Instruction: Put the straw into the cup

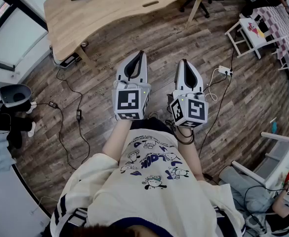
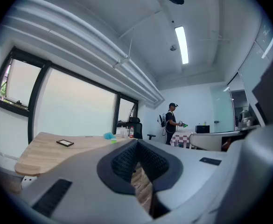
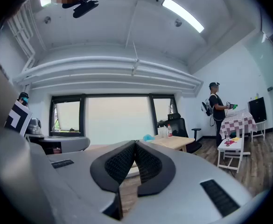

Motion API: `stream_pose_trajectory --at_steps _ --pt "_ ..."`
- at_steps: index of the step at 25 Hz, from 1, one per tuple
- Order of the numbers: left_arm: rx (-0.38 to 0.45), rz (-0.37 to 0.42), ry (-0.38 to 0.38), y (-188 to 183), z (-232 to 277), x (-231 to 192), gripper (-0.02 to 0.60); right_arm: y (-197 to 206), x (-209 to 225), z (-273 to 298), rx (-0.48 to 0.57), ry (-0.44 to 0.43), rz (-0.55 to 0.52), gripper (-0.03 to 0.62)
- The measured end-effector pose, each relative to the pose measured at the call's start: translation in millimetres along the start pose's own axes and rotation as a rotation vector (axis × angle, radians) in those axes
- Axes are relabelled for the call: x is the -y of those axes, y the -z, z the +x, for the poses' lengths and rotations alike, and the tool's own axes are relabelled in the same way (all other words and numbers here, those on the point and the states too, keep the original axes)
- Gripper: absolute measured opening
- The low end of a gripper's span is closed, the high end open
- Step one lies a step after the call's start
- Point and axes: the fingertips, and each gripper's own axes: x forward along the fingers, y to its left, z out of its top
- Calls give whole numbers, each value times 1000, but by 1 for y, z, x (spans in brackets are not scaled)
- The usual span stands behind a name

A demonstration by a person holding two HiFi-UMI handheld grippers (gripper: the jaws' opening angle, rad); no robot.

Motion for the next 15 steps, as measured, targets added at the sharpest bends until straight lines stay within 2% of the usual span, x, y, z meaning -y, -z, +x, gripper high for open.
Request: stream_pose_trajectory --at_steps 15 --pt "-20 -4 -4 7 15 10 32 7 21 5 -13 8 30 -5"
